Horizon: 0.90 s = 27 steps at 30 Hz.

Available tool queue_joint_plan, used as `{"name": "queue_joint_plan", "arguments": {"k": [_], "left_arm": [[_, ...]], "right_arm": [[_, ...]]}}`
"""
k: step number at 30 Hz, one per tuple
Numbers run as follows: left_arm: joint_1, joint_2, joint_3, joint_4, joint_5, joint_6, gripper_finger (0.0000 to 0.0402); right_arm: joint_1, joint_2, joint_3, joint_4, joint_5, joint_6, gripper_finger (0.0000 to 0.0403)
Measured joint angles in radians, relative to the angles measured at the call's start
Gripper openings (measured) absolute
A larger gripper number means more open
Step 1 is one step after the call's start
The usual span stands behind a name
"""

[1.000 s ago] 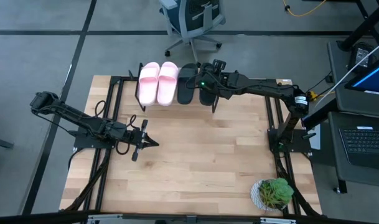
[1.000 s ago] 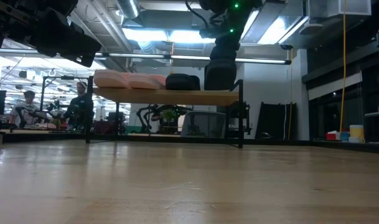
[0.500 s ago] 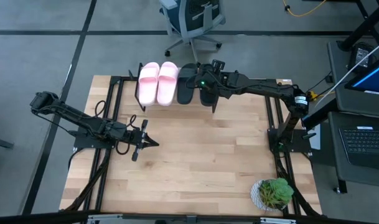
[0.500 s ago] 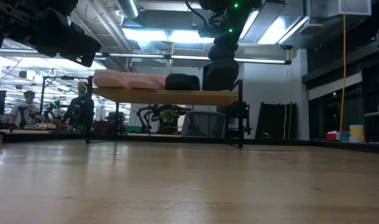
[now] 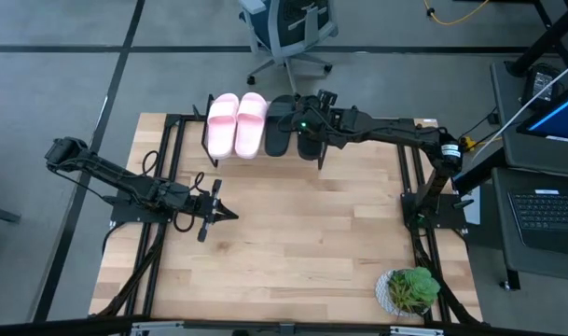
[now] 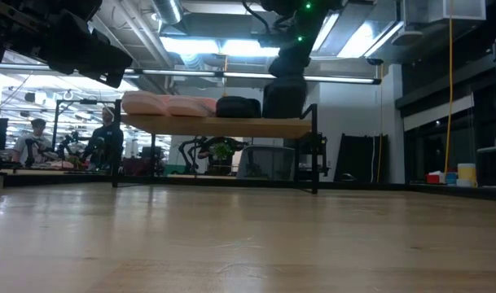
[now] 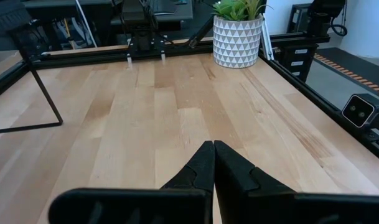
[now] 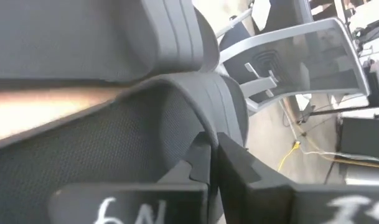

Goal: Pick and place slides into the shelf
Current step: Put the black slipper on the shelf

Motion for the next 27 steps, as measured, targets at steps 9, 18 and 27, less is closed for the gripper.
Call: {"name": "queue_joint_plan", "arguments": {"k": [9,18,27], "left_arm": [[0.000,0.000,0.000,0.000,0.000,0.000,0.0002],[0.000,0.000,0.000,-0.010,0.000,0.000,0.0002],[0.000,0.000,0.000,-0.026,0.000,0.000,0.0002]], "right_arm": [[0.000,0.033,0.000,-0.005,-0.011,0.043,0.0013],[0.000,0.053,0.000,-0.036,0.058,0.039,0.0012],[0.000,0.053,0.000,-0.027,0.062,0.039,0.0012]]}}
